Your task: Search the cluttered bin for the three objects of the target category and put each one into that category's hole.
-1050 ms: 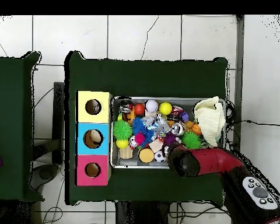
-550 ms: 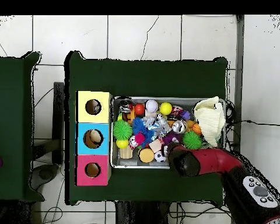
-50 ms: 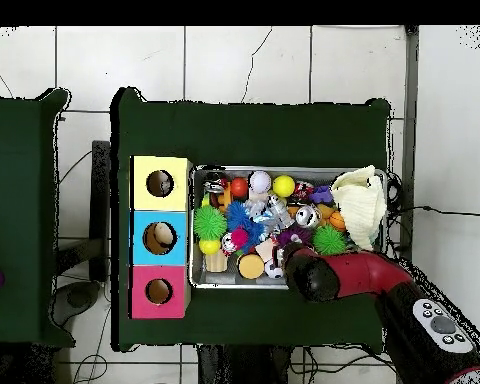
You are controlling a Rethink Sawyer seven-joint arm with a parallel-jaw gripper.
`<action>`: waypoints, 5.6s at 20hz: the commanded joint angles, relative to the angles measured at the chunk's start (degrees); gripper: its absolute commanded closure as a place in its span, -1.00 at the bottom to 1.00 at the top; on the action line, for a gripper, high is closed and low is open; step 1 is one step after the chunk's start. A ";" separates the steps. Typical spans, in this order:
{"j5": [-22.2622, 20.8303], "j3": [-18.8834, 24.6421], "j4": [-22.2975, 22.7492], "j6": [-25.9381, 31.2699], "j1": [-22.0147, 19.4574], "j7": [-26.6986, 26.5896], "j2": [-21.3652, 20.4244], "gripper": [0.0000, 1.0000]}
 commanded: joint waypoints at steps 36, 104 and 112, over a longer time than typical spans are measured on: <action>5.54 9.24 1.32 16.83 7.82 -3.34 -18.28 1.00; 17.56 6.18 -5.32 40.18 17.23 -2.65 -31.92 1.00; 18.07 5.19 -6.06 41.77 19.33 -0.78 -32.39 1.00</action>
